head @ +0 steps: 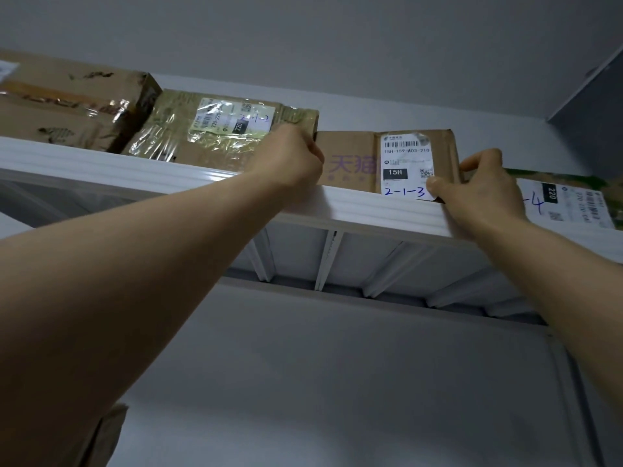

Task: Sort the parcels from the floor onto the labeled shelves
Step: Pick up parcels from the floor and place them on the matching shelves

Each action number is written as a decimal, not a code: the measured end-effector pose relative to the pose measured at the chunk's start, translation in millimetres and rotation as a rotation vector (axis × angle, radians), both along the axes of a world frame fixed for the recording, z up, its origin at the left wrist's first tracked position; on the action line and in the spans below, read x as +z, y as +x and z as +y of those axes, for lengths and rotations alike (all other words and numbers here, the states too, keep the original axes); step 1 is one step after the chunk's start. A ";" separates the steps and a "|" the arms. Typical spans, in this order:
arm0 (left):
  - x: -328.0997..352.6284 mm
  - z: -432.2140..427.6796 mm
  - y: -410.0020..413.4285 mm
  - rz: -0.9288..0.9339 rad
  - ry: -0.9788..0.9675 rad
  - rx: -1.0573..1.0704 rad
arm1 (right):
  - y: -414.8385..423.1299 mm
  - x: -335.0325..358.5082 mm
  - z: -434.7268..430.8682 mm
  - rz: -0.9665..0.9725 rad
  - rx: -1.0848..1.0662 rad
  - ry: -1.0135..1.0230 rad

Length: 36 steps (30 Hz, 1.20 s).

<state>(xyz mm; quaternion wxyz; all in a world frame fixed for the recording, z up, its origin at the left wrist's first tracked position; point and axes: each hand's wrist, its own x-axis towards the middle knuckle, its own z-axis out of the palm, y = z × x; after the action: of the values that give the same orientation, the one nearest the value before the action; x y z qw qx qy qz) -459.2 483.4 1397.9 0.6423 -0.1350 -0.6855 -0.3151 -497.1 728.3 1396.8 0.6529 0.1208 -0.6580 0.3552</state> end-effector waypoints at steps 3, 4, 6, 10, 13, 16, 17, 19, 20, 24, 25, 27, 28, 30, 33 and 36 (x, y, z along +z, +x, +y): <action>-3.2 -3.7 1.8 0.011 -0.002 0.085 | -1.9 1.7 -1.8 -0.030 -0.027 -0.011; -4.1 -4.6 2.1 0.024 -0.011 0.134 | -3.1 1.9 -2.3 -0.041 -0.038 -0.015; -6.0 -5.8 1.9 0.050 -0.039 0.234 | -5.3 1.9 -3.5 -0.056 -0.065 -0.024; -6.5 -5.8 -1.9 0.090 -0.087 0.288 | -6.8 4.6 -3.5 -0.070 -0.118 -0.023; -8.0 -1.0 -5.8 0.095 -0.105 0.254 | -6.4 5.7 -4.0 -0.081 -0.149 -0.017; -9.9 9.7 -6.8 0.113 -0.145 0.205 | -5.1 4.9 -2.7 -0.069 -0.179 -0.006; -10.3 14.5 -6.8 0.123 -0.163 0.198 | -4.5 4.3 -2.1 -0.065 -0.181 -0.008; -10.8 24.6 -7.3 0.150 -0.194 0.204 | -4.0 2.9 -0.3 -0.061 -0.174 0.002; -10.5 29.1 -7.7 0.163 -0.201 0.216 | -4.0 2.5 0.8 -0.059 -0.165 0.014; -6.4 35.8 -7.5 0.099 -0.145 0.279 | -0.9 1.1 5.3 -0.063 -0.135 0.031; -4.8 34.4 -6.6 0.062 -0.107 0.295 | -0.8 1.3 6.5 -0.064 -0.140 0.037; -4.1 31.7 -3.6 -0.026 -0.005 0.328 | -1.4 1.6 9.3 -0.064 -0.158 0.053; -4.5 31.1 -2.6 -0.071 0.037 0.354 | -1.8 1.7 10.7 -0.063 -0.163 0.061; -6.4 31.3 -2.3 -0.149 0.075 0.402 | -3.1 2.2 12.5 -0.059 -0.173 0.075; -8.4 32.0 -3.1 -0.203 0.076 0.411 | -4.5 2.8 15.2 -0.051 -0.209 0.099; -9.2 31.1 -1.2 -0.210 0.068 0.394 | -4.7 2.6 16.0 -0.035 -0.228 0.101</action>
<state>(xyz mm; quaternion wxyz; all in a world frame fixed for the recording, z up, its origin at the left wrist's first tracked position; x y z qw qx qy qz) -460.4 514.5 1388.7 0.6208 0.0568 -0.7506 -0.2190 -501.8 744.3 1399.5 0.6704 0.0716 -0.6960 0.2470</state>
